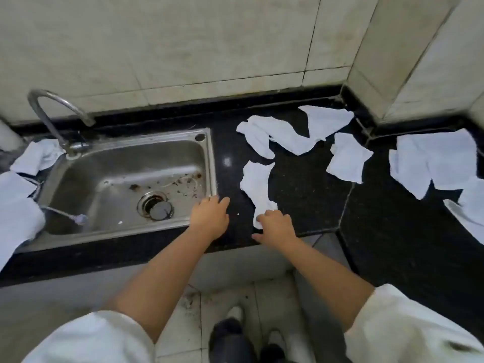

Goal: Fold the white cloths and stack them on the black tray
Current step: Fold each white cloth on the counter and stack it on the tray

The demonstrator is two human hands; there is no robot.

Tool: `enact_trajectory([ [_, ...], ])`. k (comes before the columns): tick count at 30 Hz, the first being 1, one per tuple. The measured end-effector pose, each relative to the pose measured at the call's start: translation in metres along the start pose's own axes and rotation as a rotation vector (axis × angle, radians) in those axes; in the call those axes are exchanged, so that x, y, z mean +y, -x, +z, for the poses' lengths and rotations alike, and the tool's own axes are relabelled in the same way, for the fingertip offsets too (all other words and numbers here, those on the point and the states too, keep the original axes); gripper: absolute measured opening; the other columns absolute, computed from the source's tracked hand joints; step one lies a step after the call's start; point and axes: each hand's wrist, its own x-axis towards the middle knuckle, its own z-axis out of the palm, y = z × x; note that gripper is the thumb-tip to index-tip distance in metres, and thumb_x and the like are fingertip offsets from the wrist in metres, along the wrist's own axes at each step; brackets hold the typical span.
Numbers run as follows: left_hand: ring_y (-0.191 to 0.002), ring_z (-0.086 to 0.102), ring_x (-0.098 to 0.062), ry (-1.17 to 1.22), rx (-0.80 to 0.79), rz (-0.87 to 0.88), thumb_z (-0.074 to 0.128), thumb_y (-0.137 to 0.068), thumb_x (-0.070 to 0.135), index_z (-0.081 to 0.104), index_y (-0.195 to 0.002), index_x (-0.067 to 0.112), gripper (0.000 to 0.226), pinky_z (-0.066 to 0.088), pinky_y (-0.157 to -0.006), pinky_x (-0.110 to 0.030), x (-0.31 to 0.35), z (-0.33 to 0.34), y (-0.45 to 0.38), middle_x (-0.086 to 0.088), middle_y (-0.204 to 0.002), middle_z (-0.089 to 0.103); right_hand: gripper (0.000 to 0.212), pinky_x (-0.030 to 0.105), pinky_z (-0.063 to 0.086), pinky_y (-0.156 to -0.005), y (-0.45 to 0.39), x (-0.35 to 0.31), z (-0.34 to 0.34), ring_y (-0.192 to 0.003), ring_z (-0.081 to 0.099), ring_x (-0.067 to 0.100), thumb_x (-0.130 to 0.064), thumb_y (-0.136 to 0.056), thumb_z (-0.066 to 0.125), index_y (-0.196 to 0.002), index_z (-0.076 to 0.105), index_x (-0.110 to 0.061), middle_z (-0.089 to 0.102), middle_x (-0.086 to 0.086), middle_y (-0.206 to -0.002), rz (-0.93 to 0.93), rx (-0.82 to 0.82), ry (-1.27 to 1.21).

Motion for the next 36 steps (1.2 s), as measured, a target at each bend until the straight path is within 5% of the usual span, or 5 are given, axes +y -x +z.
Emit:
enact_trajectory([
  [12,-0.147,-0.002,-0.020,-0.132,-0.190,0.739,0.040,-0.098,0.013,0.024,-0.145,0.032,0.054,0.003,-0.119,-0.041,0.013,0.005,-0.142,0.004,-0.159,0.007,0.019,0.029,0.038,-0.072,-0.024,0.038,-0.013,-0.089,0.060,0.030,-0.007,-0.084,0.054,-0.094,0.065,0.005,0.065,0.020,-0.095,0.166,0.136,-0.506],
  [18,-0.138,0.030,-0.014,-0.210,-0.199,0.981,0.038,-0.099,0.025,0.058,-0.119,0.016,0.030,0.011,-0.117,-0.035,0.070,-0.007,-0.170,0.002,-0.134,0.052,0.008,0.006,0.032,-0.057,0.024,0.075,-0.032,-0.071,0.049,0.013,-0.001,-0.081,0.058,-0.082,0.065,0.002,0.054,0.001,-0.077,0.294,0.246,-0.622],
  [24,-0.098,0.056,-0.025,0.039,-0.247,1.104,0.042,-0.098,0.017,0.059,-0.104,0.003,0.024,0.038,-0.079,-0.029,0.168,-0.043,-0.152,-0.014,-0.104,0.063,0.018,0.006,0.035,-0.057,0.112,0.133,-0.042,-0.057,0.050,-0.003,0.008,-0.080,0.056,-0.071,0.063,-0.006,0.053,-0.003,-0.065,0.665,0.652,-0.805],
  [31,-0.103,0.055,-0.025,0.337,-0.040,1.309,0.044,-0.097,0.018,0.062,-0.108,0.004,0.026,0.037,-0.080,-0.028,0.311,-0.074,-0.065,-0.011,-0.108,0.063,0.016,0.023,0.039,-0.068,0.249,0.188,-0.052,-0.081,0.052,0.018,-0.003,-0.089,0.052,-0.091,0.068,0.001,0.058,0.005,-0.084,1.067,1.193,-0.703],
  [36,-0.096,0.055,-0.028,0.497,0.228,1.467,0.041,-0.094,0.027,0.064,-0.101,0.003,0.035,0.032,-0.073,-0.025,0.396,-0.087,0.010,-0.015,-0.098,0.063,0.015,0.005,0.036,-0.065,0.352,0.219,-0.043,-0.078,0.052,0.017,-0.007,-0.086,0.056,-0.086,0.067,0.003,0.057,0.005,-0.081,1.126,1.378,-0.423],
])
